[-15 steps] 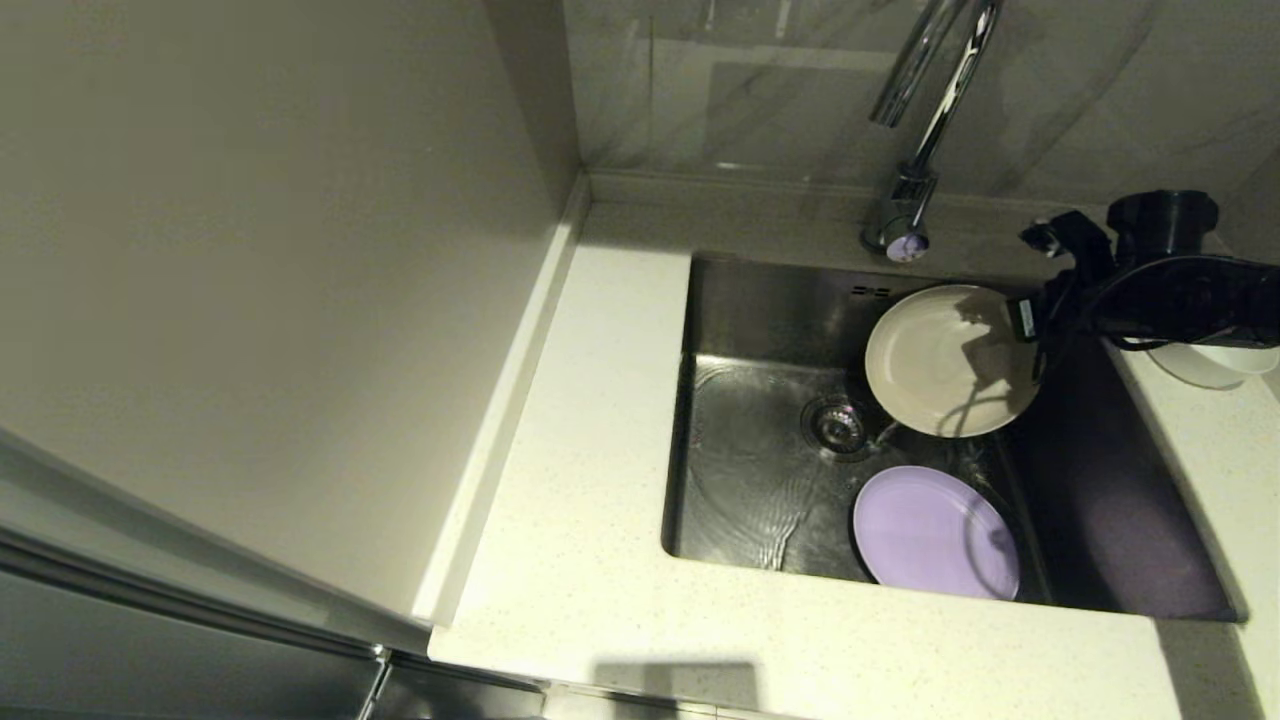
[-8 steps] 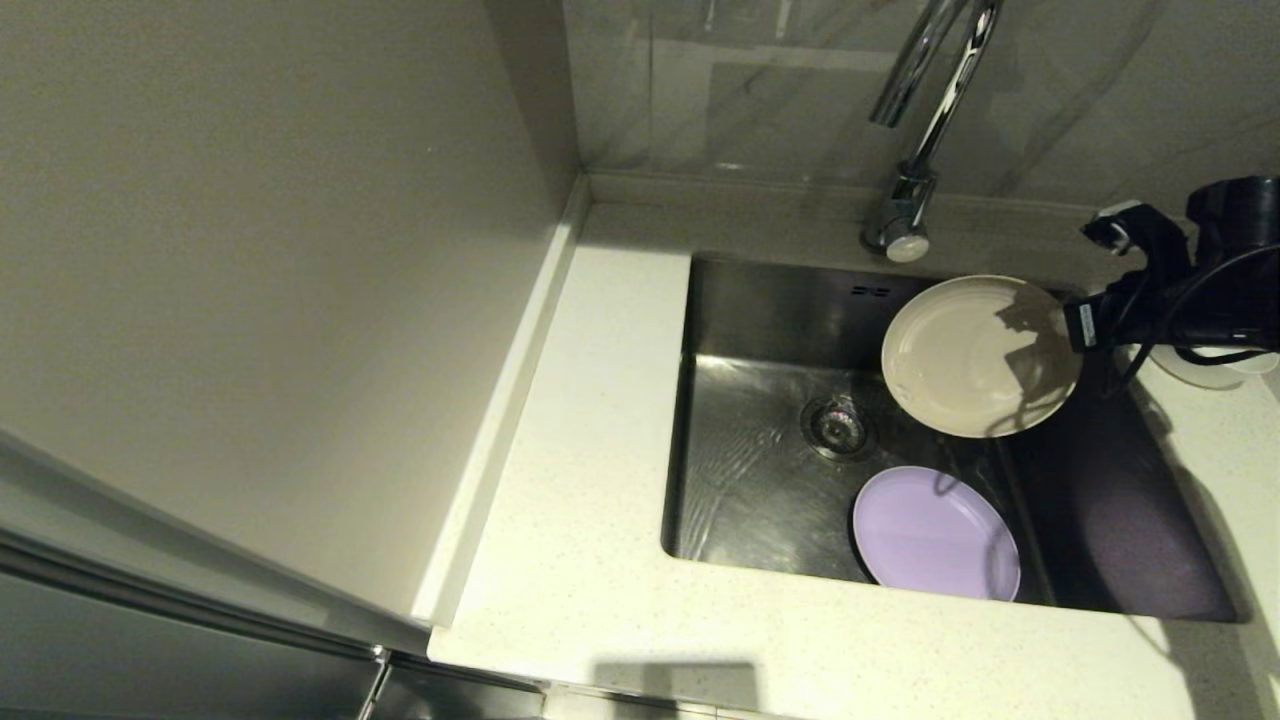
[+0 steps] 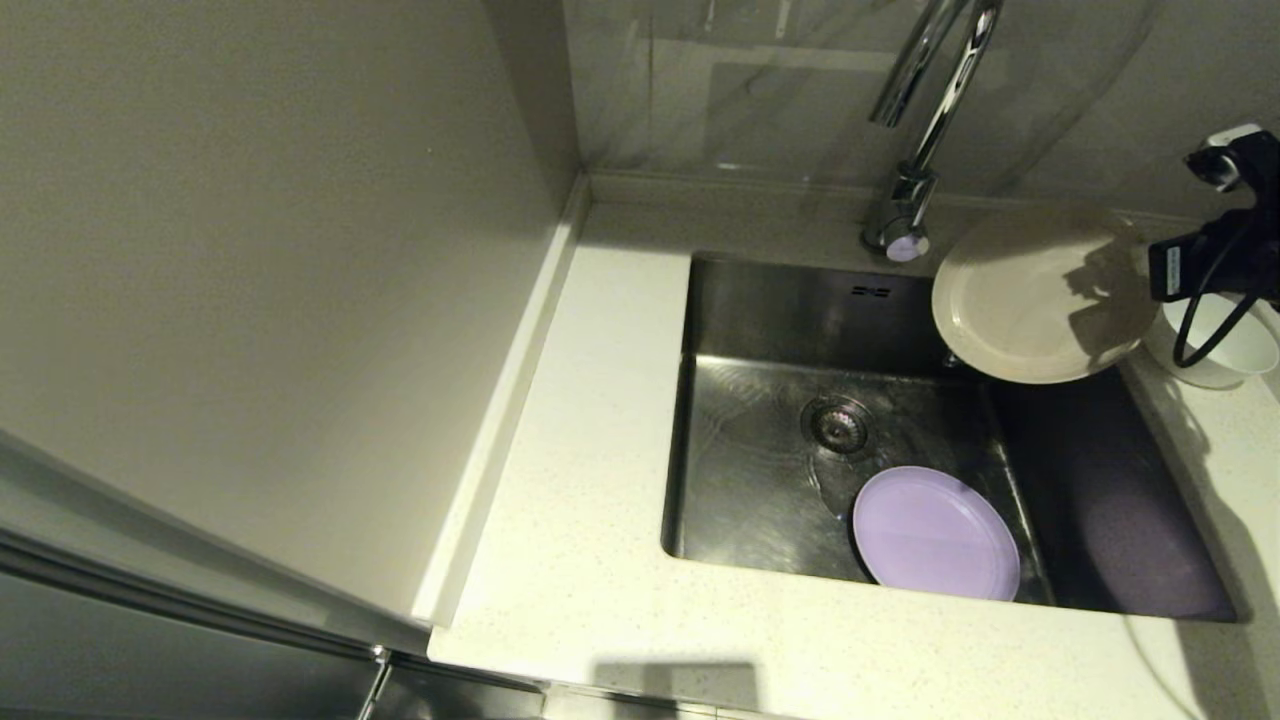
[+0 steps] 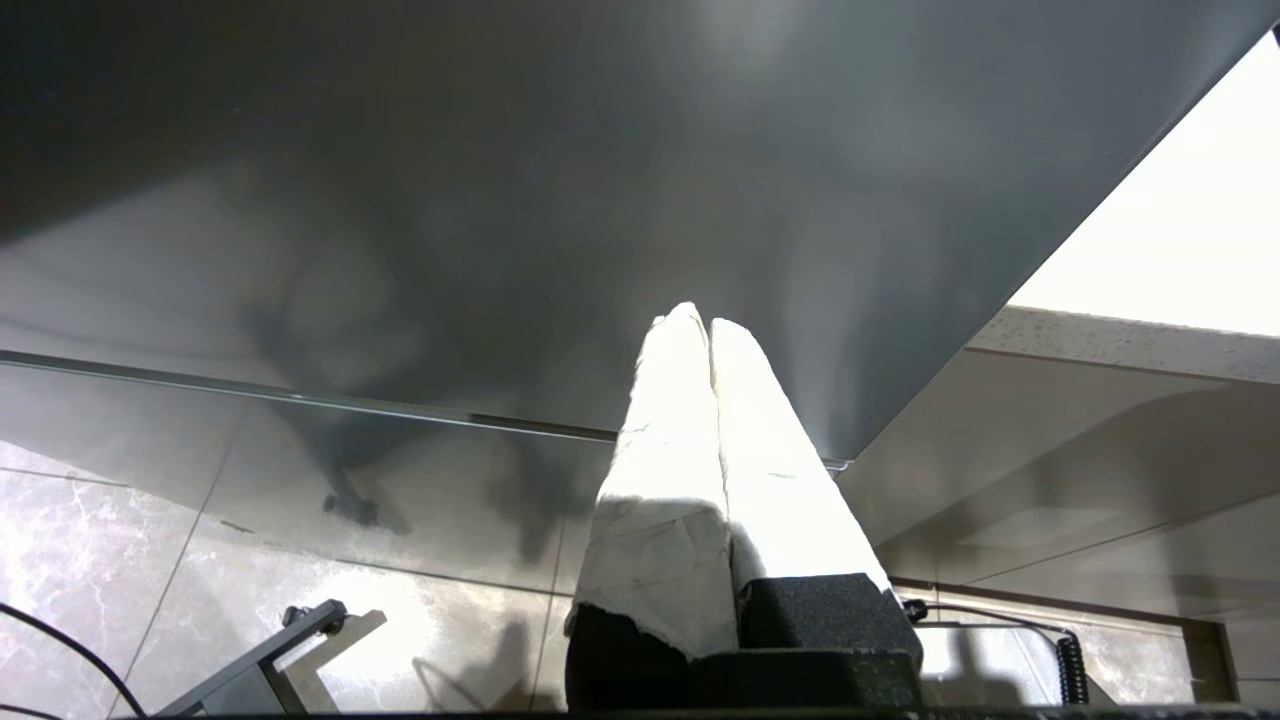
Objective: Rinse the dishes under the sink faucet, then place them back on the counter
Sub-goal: Put a plate back to the table from the sink
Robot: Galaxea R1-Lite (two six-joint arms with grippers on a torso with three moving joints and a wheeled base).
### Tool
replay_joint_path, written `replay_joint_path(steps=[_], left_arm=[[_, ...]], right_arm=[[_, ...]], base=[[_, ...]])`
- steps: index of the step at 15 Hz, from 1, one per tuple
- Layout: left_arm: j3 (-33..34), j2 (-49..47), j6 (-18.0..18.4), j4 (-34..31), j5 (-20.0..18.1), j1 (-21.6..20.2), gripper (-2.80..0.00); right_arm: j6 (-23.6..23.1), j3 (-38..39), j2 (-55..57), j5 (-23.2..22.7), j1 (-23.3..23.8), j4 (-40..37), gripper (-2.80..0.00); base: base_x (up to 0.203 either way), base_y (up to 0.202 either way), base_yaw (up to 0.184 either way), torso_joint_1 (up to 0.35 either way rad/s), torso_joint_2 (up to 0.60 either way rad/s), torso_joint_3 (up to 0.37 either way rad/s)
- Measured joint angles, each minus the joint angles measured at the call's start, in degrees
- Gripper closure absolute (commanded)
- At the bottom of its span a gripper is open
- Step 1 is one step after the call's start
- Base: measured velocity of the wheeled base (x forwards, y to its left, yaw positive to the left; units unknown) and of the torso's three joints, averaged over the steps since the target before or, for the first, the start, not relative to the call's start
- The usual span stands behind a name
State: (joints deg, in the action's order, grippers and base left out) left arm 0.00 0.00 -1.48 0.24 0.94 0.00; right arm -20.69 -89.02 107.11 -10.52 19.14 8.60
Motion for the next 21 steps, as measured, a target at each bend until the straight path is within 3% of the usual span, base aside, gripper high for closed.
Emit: replay_joint_path(steps=[4,9,13,18,21], left_arm=[[0.0,0.0,0.0,0.0,0.0,0.0,0.00],[0.0,0.0,0.0,0.0,0.0,0.0,0.00],[0.0,0.0,0.0,0.0,0.0,0.0,0.00],[0.0,0.0,0.0,0.0,0.0,0.0,0.00],[0.0,0.0,0.0,0.0,0.0,0.0,0.00]], right_arm=[[1.2,3.0,-0.9,-2.1,3.7,15.1,0.00],[2.8,3.8,-1.7,-7.0,9.2,28.1,0.00],[7.7,4.6,-3.3,-7.5,11.1,29.5,0.00],[6.4,17.8,-7.4,-8.6,11.4,31.2,0.00],[9.3,12.2,-9.6,-9.2,11.3,29.4,0.00]], base=[[0.000,0.000,0.000,0.000,0.00,0.000],[0.000,0.000,0.000,0.000,0.00,0.000],[0.000,0.000,0.000,0.000,0.00,0.000],[0.000,0.000,0.000,0.000,0.00,0.000],[0.000,0.000,0.000,0.000,0.00,0.000]])
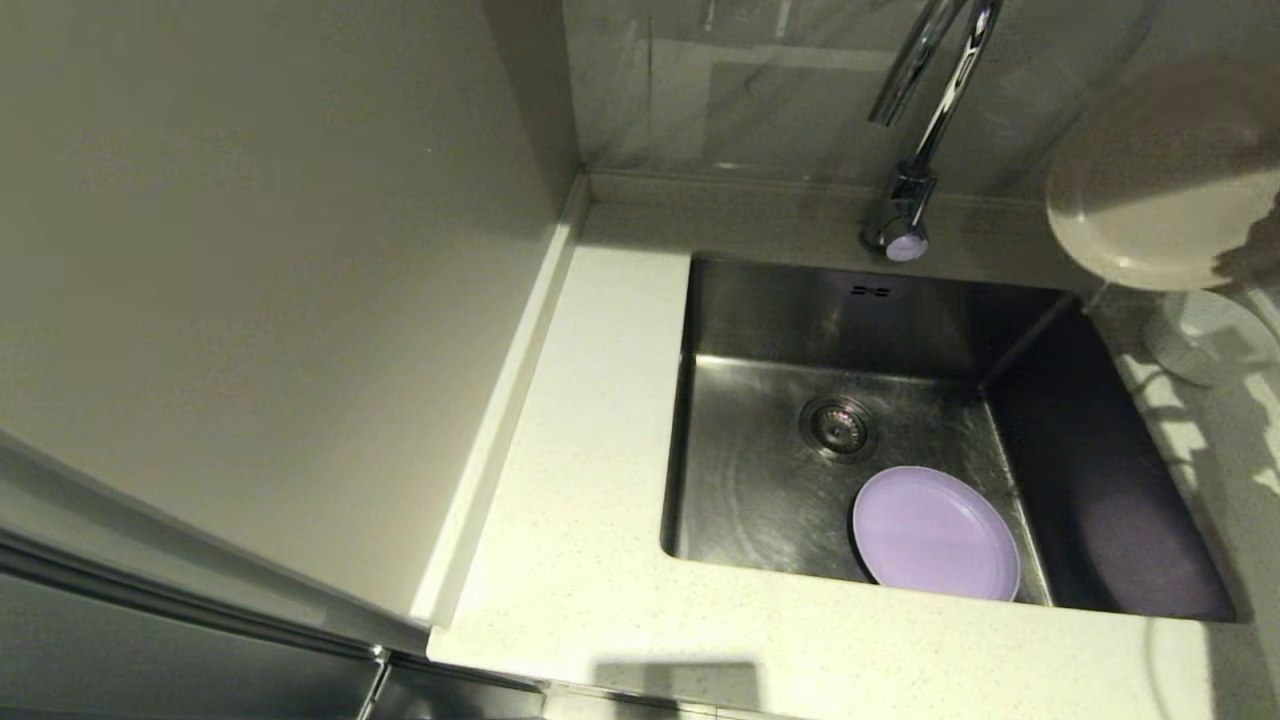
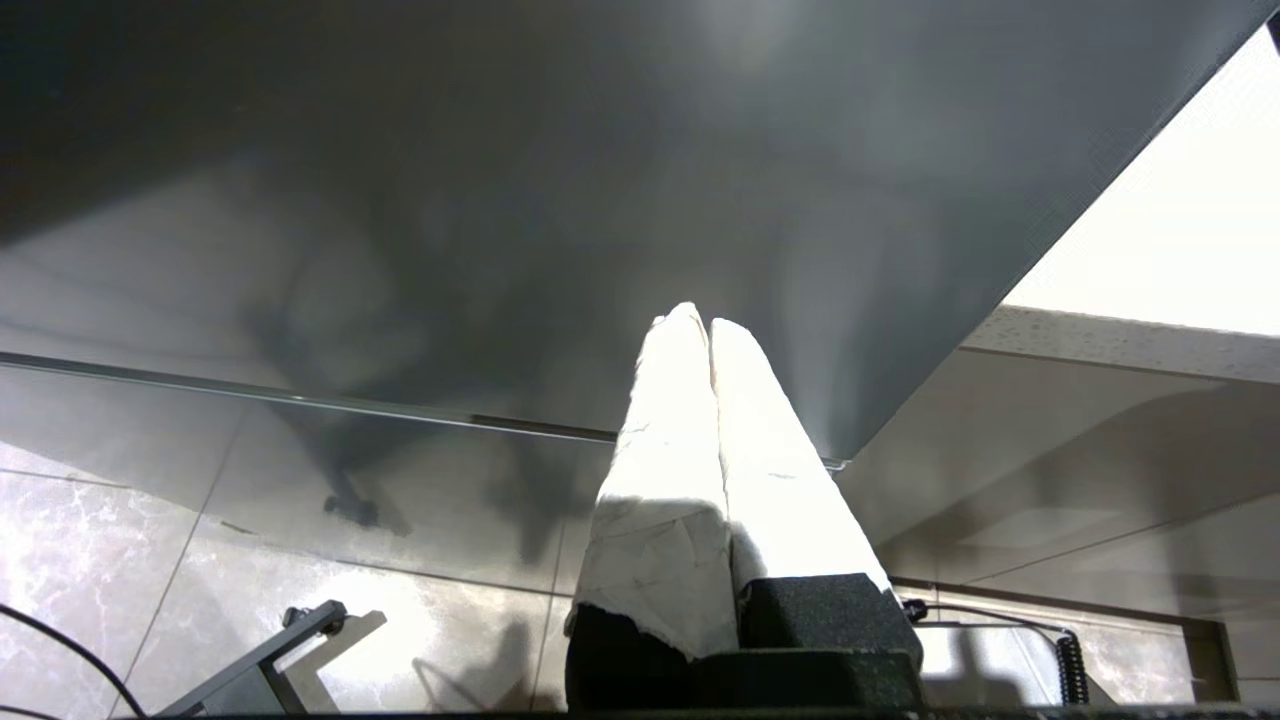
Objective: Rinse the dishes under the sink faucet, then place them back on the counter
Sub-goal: Put a plate back to the table from the sink
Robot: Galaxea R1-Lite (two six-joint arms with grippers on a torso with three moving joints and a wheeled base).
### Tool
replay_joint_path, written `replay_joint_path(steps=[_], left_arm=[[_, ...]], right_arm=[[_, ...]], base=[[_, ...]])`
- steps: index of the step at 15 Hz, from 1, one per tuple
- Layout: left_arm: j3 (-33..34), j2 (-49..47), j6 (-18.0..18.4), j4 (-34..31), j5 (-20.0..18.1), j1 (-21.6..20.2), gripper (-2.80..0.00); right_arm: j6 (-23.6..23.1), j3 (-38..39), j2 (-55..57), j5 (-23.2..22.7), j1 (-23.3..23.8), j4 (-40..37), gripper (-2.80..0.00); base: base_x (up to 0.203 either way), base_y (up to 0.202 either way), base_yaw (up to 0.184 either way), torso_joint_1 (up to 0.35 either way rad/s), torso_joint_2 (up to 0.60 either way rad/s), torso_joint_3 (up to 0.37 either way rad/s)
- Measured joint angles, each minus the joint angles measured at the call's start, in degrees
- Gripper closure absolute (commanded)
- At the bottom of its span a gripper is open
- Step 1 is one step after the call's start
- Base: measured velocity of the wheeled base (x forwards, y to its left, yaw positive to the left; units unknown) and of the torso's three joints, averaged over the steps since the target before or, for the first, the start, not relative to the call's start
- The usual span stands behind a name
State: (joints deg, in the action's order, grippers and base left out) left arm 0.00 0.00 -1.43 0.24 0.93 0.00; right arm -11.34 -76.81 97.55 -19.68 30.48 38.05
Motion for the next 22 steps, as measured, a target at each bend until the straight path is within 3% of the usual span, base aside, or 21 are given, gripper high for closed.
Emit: replay_joint_path(steps=[3,7,9,12,15,17,18,22], left_arm=[[0.0,0.0,0.0,0.0,0.0,0.0,0.00],[0.0,0.0,0.0,0.0,0.0,0.0,0.00],[0.0,0.0,0.0,0.0,0.0,0.0,0.00],[0.0,0.0,0.0,0.0,0.0,0.0,0.00],[0.0,0.0,0.0,0.0,0.0,0.0,0.00],[0.0,0.0,0.0,0.0,0.0,0.0,0.00],[0.0,0.0,0.0,0.0,0.0,0.0,0.00],[0.0,0.0,0.0,0.0,0.0,0.0,0.00]], right_arm=[[0.6,-3.0,-2.1,-0.3,-0.1,-2.5,0.00],[-3.2,8.9,-5.4,-1.5,0.2,-3.6,0.00],[-3.2,7.5,-7.2,-1.5,0.3,-6.7,0.00],[-3.2,1.5,-9.7,-0.1,0.8,-21.3,0.00],[-4.1,-3.2,-11.3,2.1,3.0,-42.5,0.00],[-8.2,-2.9,-12.1,3.7,5.9,-53.7,0.00],[-11.2,-2.0,-12.2,4.1,7.5,-57.1,0.00],[-18.5,-0.2,-10.7,7.2,12.6,-57.8,0.00]], base=[[0.000,0.000,0.000,0.000,0.00,0.000],[0.000,0.000,0.000,0.000,0.00,0.000],[0.000,0.000,0.000,0.000,0.00,0.000],[0.000,0.000,0.000,0.000,0.00,0.000],[0.000,0.000,0.000,0.000,0.00,0.000],[0.000,0.000,0.000,0.000,0.00,0.000],[0.000,0.000,0.000,0.000,0.00,0.000],[0.000,0.000,0.000,0.000,0.00,0.000]])
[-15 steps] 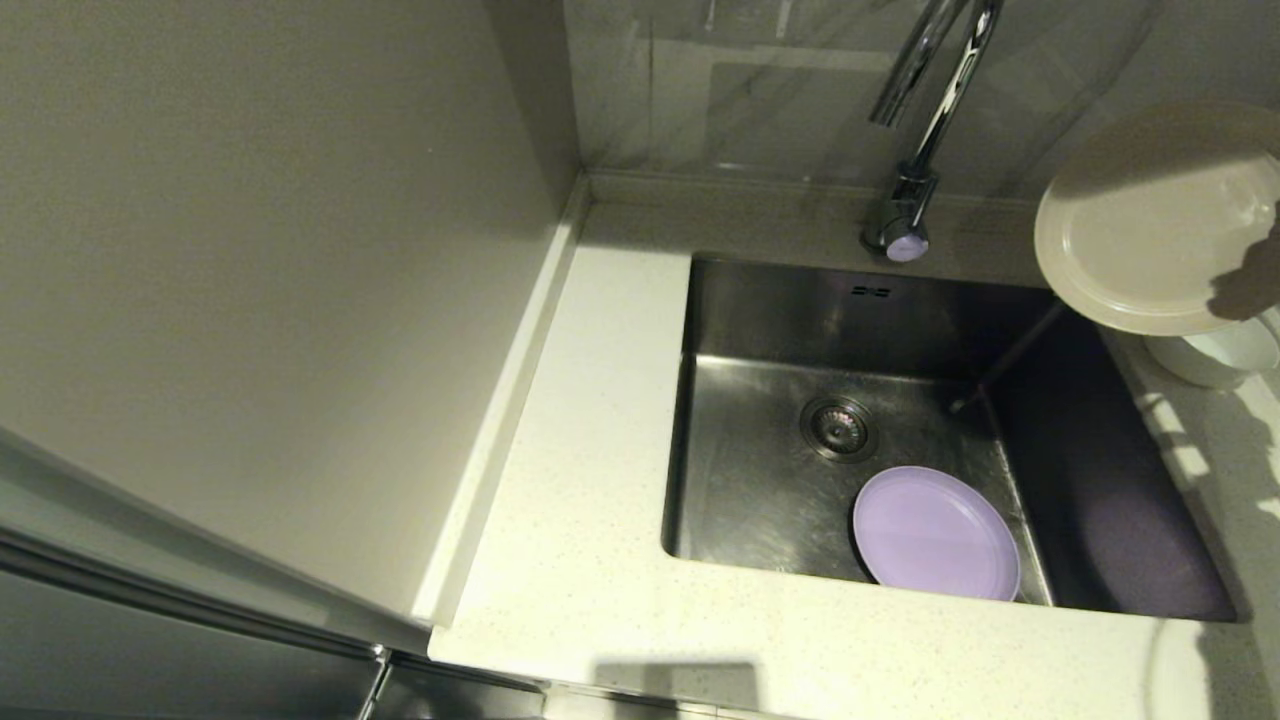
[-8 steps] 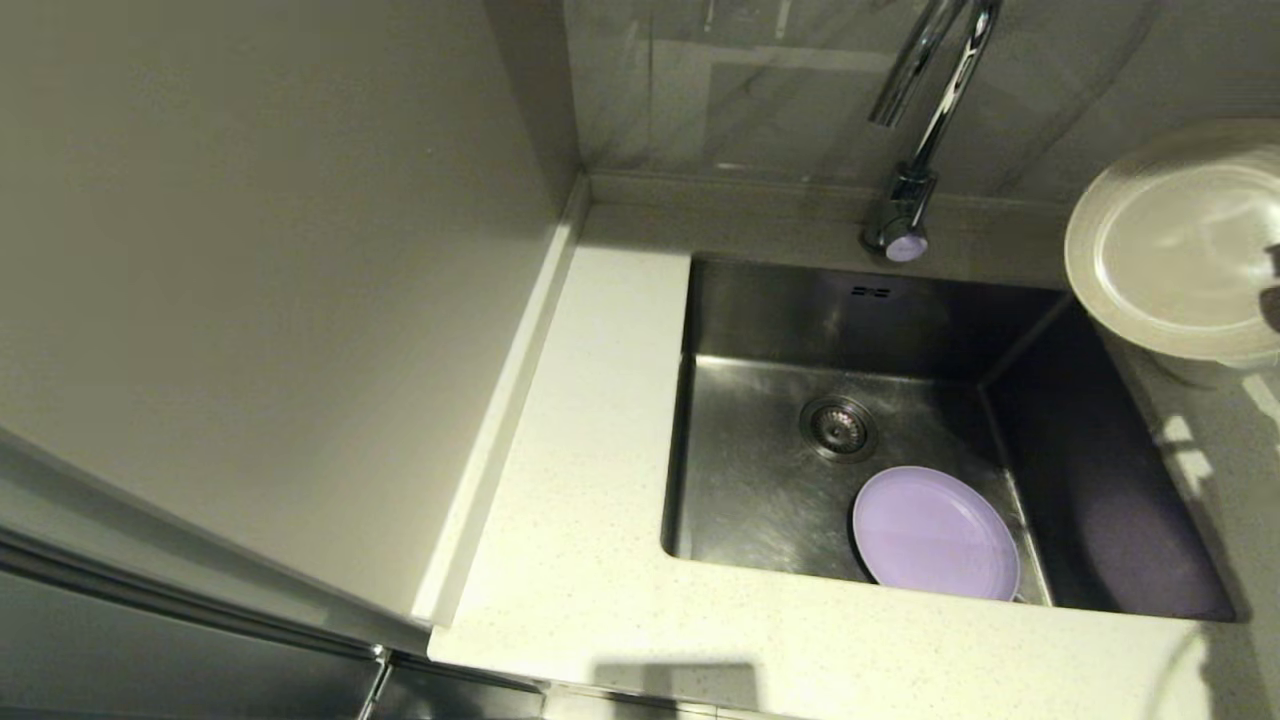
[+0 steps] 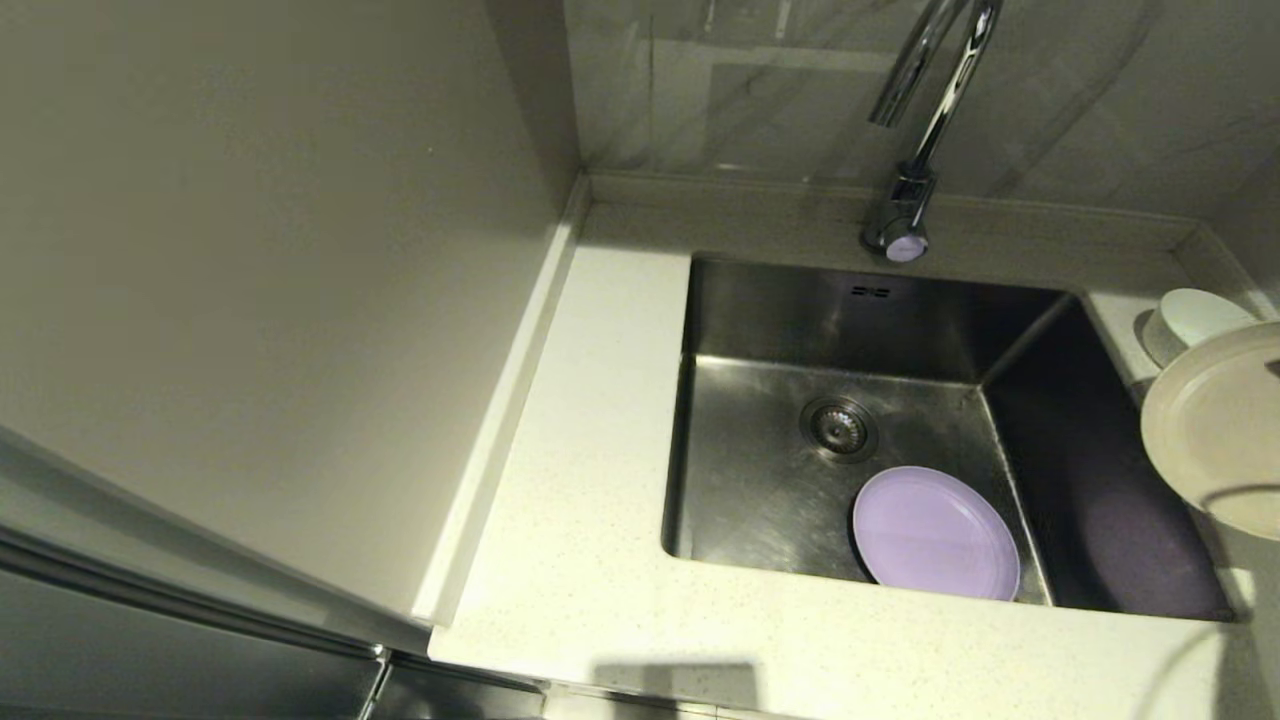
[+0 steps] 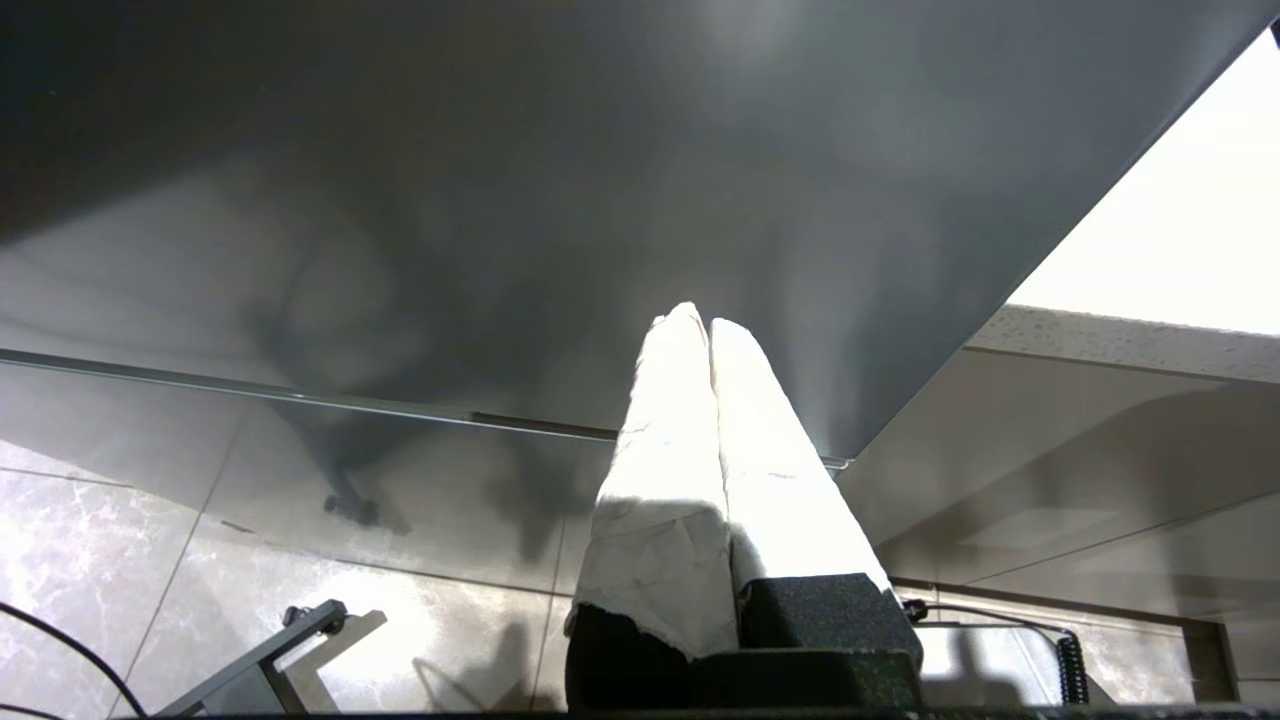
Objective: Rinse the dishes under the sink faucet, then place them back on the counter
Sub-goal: Put a plate back to the table from the sink
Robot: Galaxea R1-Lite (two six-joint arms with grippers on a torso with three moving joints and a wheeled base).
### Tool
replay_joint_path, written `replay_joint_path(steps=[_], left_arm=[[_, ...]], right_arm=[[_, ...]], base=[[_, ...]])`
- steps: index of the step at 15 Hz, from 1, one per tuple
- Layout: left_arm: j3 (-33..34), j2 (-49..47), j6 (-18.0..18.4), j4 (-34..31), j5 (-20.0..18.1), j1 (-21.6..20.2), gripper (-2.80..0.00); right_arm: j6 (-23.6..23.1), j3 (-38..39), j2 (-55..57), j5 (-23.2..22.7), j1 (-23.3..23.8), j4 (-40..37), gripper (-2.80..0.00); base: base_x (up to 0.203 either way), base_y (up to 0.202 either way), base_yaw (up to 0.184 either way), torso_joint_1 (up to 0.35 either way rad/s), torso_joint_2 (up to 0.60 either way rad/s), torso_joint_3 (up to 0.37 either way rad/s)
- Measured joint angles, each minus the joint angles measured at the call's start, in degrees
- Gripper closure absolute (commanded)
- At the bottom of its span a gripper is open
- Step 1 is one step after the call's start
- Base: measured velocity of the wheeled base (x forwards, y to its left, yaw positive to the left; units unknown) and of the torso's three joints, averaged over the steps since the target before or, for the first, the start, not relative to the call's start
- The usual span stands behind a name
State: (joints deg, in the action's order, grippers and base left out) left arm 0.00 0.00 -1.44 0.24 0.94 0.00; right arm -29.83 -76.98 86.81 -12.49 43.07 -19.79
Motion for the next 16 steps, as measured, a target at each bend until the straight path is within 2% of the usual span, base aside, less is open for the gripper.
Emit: replay_joint_path(steps=[3,6,10,16], left_arm=[[0.0,0.0,0.0,0.0,0.0,0.0,0.00],[0.0,0.0,0.0,0.0,0.0,0.0,0.00],[0.0,0.0,0.0,0.0,0.0,0.0,0.00],[0.0,0.0,0.0,0.0,0.0,0.0,0.00]], right_arm=[[-5.9,0.8,1.7,0.1,3.4,0.2,0.00],[-12.9,4.7,2.5,0.1,6.4,2.9,0.00],[-14.4,10.3,2.7,-0.1,7.1,10.1,0.00],[-18.1,13.6,2.9,-0.3,6.8,10.4,0.00]], base=[[0.000,0.000,0.000,0.000,0.00,0.000],[0.000,0.000,0.000,0.000,0.00,0.000],[0.000,0.000,0.000,0.000,0.00,0.000],[0.000,0.000,0.000,0.000,0.00,0.000]])
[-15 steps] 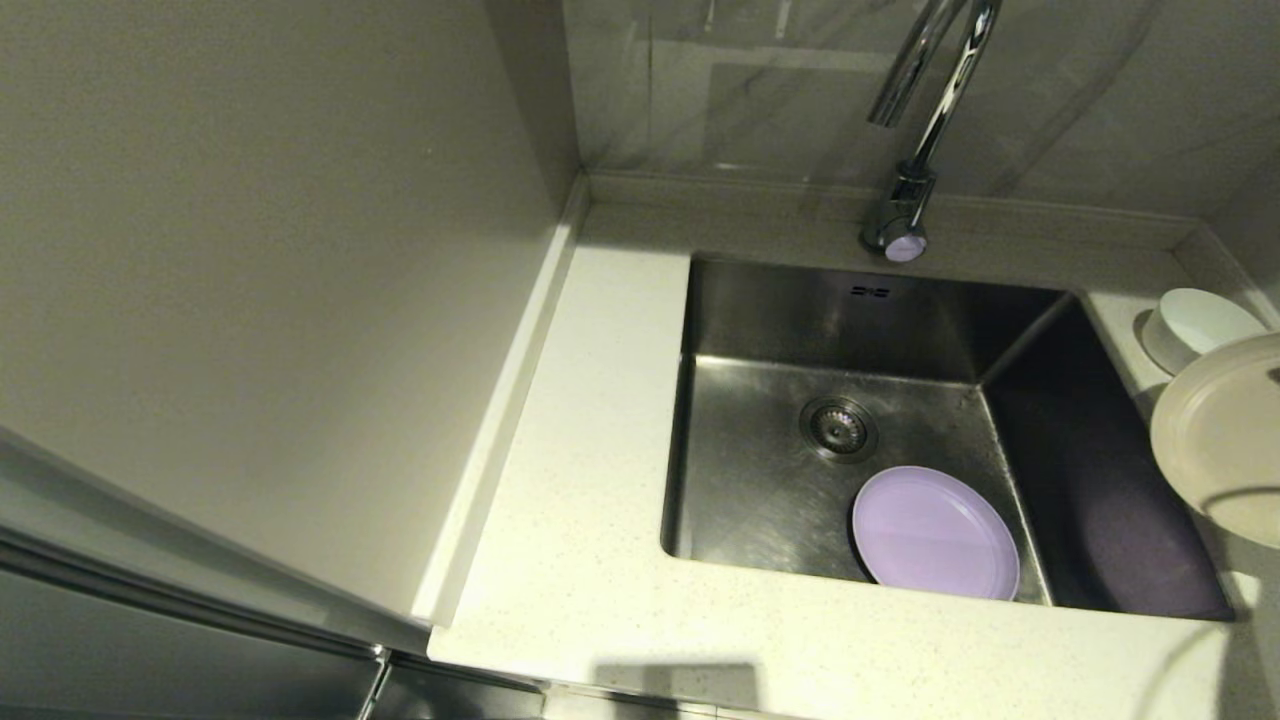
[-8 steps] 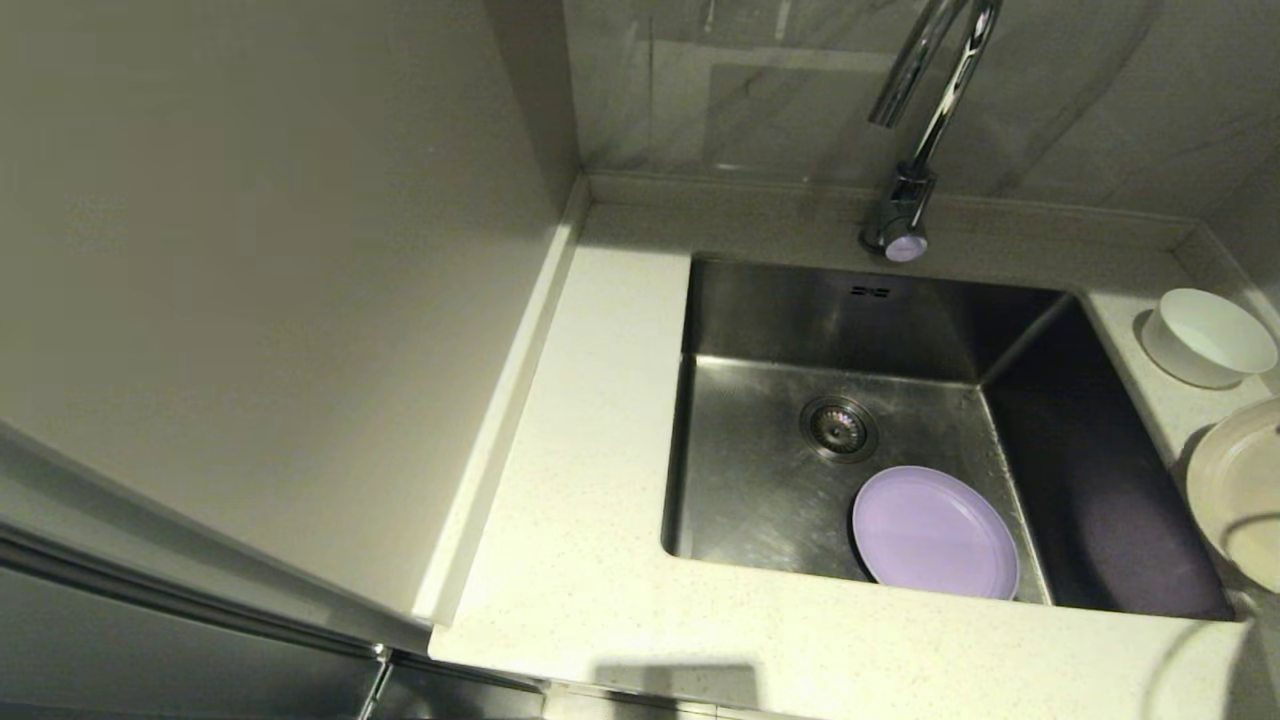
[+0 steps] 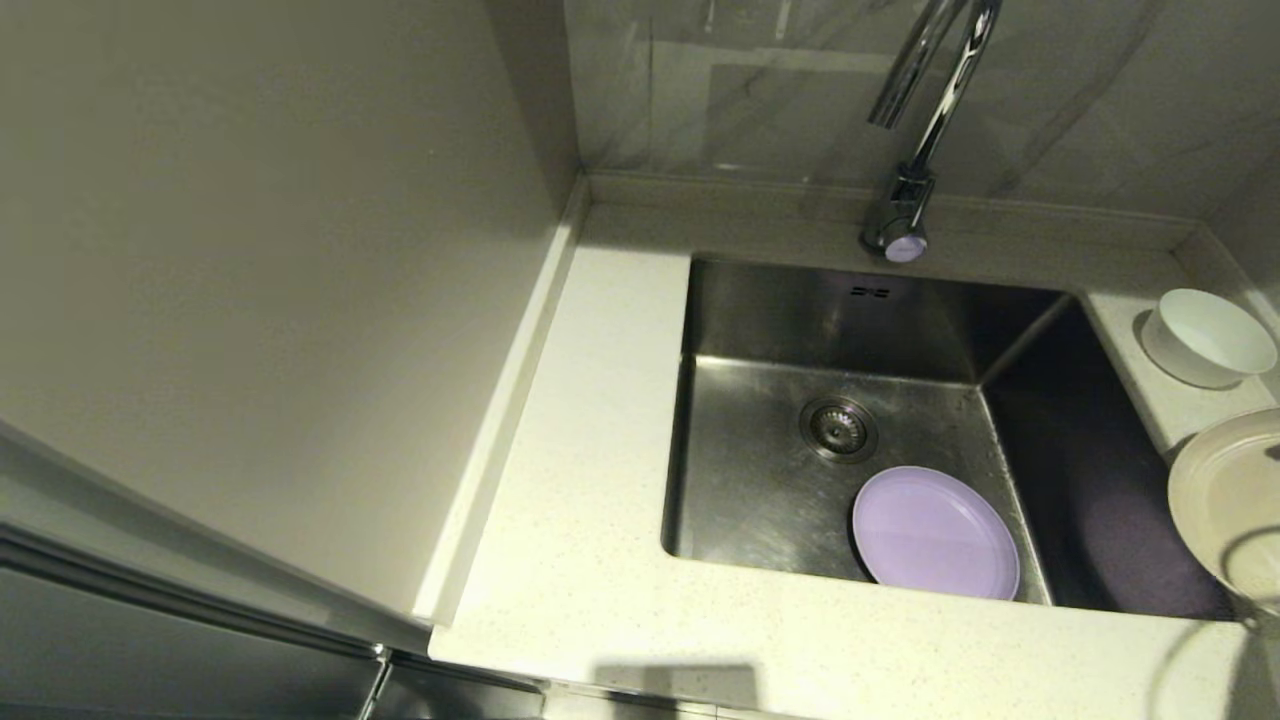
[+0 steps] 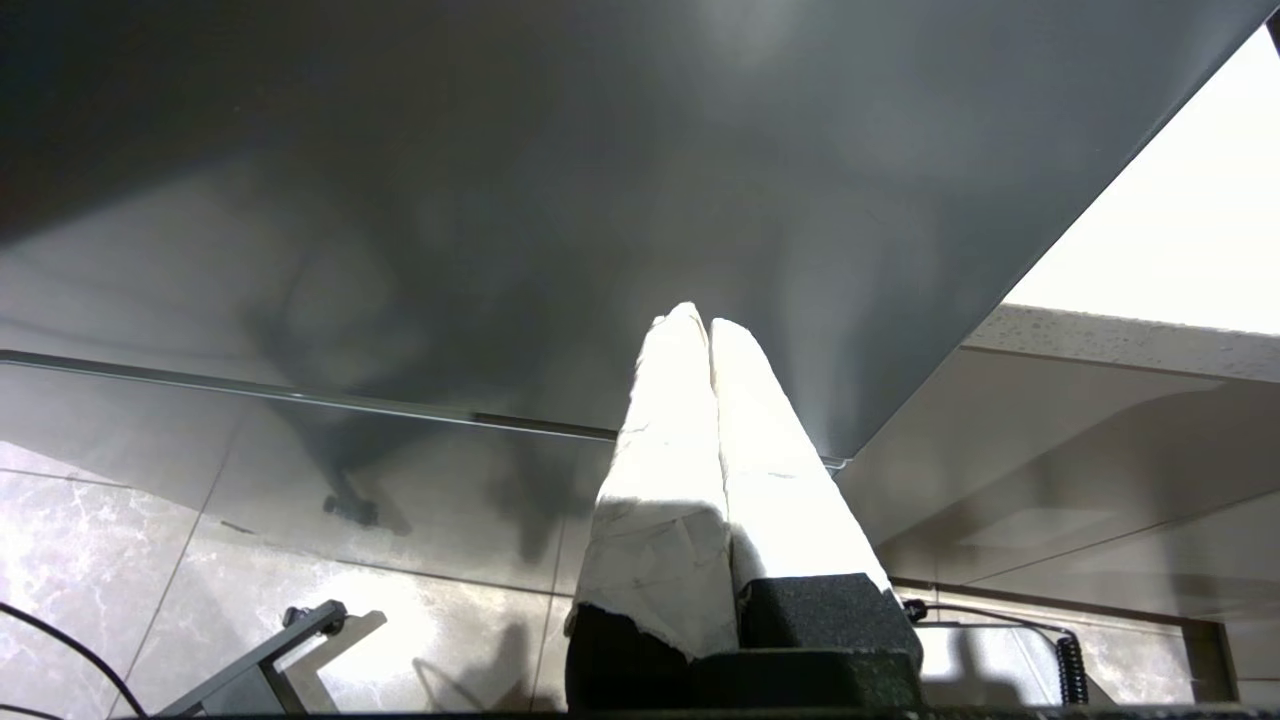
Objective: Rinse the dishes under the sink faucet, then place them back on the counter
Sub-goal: Put a plate back to the table from the sink
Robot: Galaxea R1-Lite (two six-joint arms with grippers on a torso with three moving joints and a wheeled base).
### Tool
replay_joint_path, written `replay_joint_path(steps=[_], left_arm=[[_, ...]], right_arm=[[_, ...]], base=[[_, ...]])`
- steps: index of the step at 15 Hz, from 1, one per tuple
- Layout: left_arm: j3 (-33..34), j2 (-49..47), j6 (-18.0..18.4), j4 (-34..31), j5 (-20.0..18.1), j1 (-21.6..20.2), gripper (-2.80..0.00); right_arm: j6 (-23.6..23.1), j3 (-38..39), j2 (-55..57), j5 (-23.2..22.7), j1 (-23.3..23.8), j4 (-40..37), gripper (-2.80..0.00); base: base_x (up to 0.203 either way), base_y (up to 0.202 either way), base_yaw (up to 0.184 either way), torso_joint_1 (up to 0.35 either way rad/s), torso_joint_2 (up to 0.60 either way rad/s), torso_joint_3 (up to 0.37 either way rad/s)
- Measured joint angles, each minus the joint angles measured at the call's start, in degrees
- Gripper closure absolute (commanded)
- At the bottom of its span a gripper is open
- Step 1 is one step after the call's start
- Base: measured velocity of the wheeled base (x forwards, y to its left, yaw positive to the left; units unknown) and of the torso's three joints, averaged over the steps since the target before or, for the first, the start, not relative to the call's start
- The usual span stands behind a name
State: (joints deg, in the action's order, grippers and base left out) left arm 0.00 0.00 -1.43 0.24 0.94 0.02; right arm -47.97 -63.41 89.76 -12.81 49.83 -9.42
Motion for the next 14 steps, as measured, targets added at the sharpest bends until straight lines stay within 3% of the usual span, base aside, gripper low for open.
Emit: replay_joint_path(steps=[6,7,14], left_arm=[[0.0,0.0,0.0,0.0,0.0,0.0,0.00],[0.0,0.0,0.0,0.0,0.0,0.0,0.00],[0.0,0.0,0.0,0.0,0.0,0.0,0.00]], right_arm=[[-0.9,0.0,2.0,0.3,-0.9,3.2,0.00],[-1.0,-0.2,2.4,0.4,-1.0,3.2,-2.80],[-0.5,-2.7,4.5,0.4,-1.9,3.2,-2.80]], base=[[0.000,0.000,0.000,0.000,0.00,0.000],[0.000,0.000,0.000,0.000,0.00,0.000],[0.000,0.000,0.000,0.000,0.00,0.000]])
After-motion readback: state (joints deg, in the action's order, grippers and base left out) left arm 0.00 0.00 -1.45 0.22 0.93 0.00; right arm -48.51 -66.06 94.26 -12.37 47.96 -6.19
